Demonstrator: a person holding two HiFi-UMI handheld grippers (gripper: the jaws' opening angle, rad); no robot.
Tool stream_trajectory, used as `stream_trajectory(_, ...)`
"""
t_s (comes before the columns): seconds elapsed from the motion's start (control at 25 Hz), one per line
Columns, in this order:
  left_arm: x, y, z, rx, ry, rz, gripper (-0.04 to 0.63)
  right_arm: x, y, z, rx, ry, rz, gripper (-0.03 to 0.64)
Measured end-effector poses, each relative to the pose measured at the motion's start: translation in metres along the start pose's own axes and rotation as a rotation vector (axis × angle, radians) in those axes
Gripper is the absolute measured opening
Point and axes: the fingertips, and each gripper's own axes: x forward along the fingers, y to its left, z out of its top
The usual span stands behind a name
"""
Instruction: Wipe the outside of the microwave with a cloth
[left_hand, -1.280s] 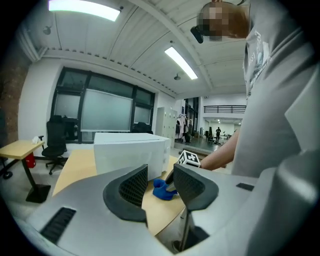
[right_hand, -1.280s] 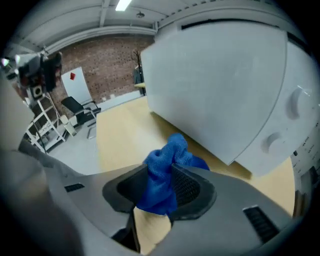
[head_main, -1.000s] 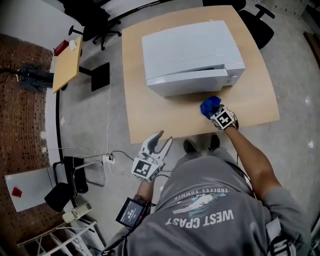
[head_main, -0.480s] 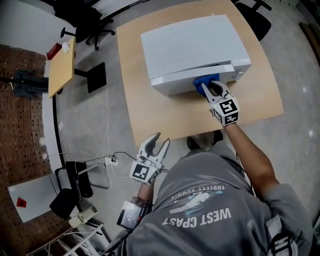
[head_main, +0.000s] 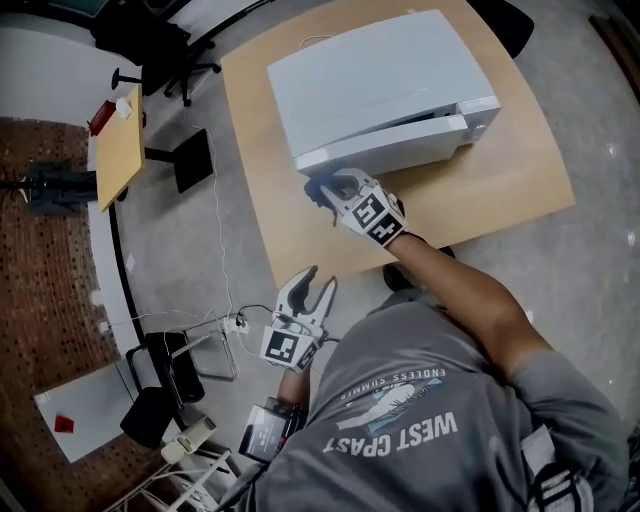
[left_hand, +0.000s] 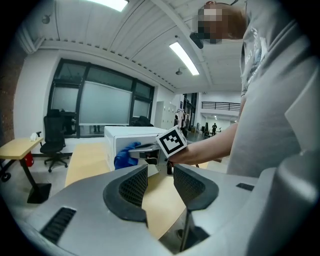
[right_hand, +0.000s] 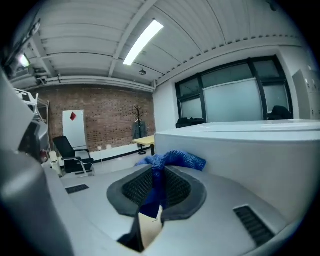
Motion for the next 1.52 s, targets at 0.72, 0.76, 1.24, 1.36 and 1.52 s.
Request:
stream_trajectory(0.72, 0.021, -0.004, 0.000, 0.020, 0.025, -0.069, 0.175, -0.091, -0.096, -0.067, 0.184, 0.069, -0.227, 0.061)
stream_trajectory(0.76, 0.018, -0.003, 0.001, 0.021, 0.034, -0.059, 0.175, -0.061, -0.074, -0.063, 0.184, 0.076, -0.164, 0.061)
stream_trajectory(1.24, 0.015, 0.004, -0.013, 0.025, 0.061, -0.054, 0.175, -0.084, -0.103, -0.077, 0.314, 0.006, -0.215, 0.060)
stream_trajectory(1.36, 0.029, -0.001, -0.006, 0.033, 0.047, -0.094, 0.175, -0.169, -0.164, -0.072, 0.371, -0.076, -0.419, 0.060)
stream_trajectory(1.52, 0.038, -0.001, -0.004, 0.047, 0.040, -0.135, 0.175, -0.244, -0.215, -0.055, 0.423, -0.180, -0.631, 0.060)
